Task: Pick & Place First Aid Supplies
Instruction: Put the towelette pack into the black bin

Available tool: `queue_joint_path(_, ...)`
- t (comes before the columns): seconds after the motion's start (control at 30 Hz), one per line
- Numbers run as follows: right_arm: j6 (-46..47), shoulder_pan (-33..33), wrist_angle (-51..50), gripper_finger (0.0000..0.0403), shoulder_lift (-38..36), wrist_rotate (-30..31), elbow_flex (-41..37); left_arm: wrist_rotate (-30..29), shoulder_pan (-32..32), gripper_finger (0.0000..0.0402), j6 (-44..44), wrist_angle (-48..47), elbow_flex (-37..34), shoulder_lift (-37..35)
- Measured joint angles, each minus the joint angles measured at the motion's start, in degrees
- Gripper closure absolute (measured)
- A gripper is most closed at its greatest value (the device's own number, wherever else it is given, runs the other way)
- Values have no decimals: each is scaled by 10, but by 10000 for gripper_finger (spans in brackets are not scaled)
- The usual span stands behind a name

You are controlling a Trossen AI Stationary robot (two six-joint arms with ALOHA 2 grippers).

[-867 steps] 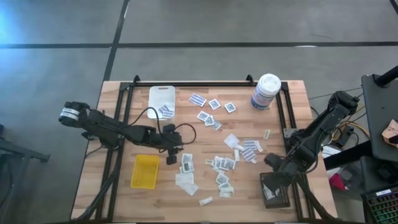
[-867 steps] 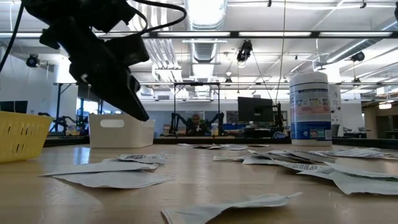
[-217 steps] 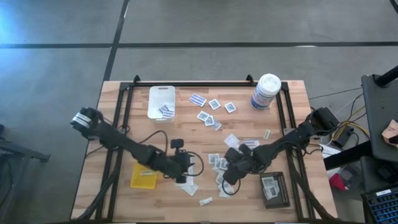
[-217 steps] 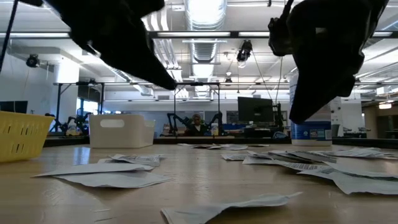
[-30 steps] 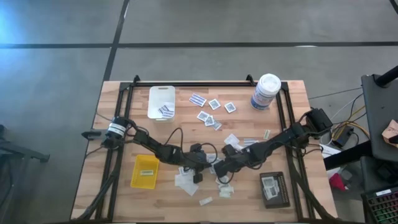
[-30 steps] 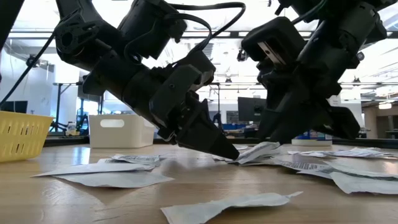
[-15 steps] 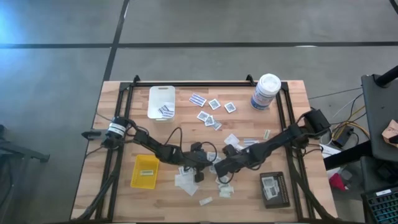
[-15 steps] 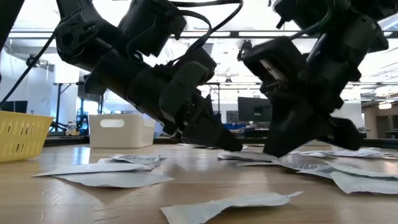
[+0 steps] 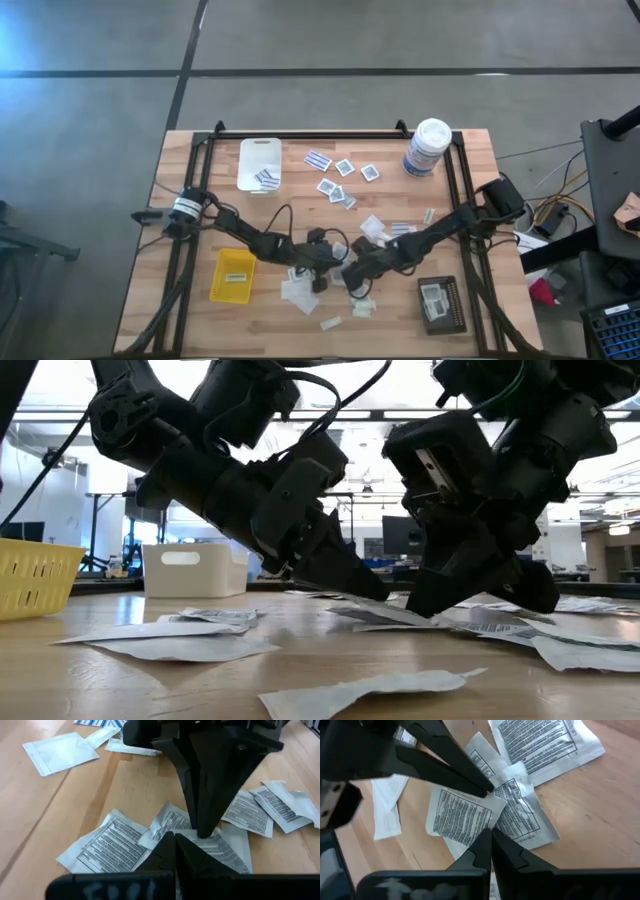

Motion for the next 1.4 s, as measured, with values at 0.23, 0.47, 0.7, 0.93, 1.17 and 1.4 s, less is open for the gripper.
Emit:
queue_joint_path(0.23,-23,0,-38,395,-28,-2,-1,-1,0,401,28,-33,0,-43)
queue_joint_path(0.47,-48,3,-76,395,-76,0,-1,-5,0,400,43,-104,0,-86)
queue_joint_path(0.7,-61,13,-173,395,-148,0,-1,-5,0,401,49,-169,0,-127)
queue_joint_path(0.93,-48,40,-291,395,-250,-12,-1,-5,-1,401,51,-235,0,-164)
queue_joint_path(1.17,15,85,-411,395,-345,-34,-1,-4,-4,401,49,-274,0,-179)
queue_joint_path(1.4,89,145,-464,395,-411,-64,2,-4,-9,401,48,-285,-1,-187)
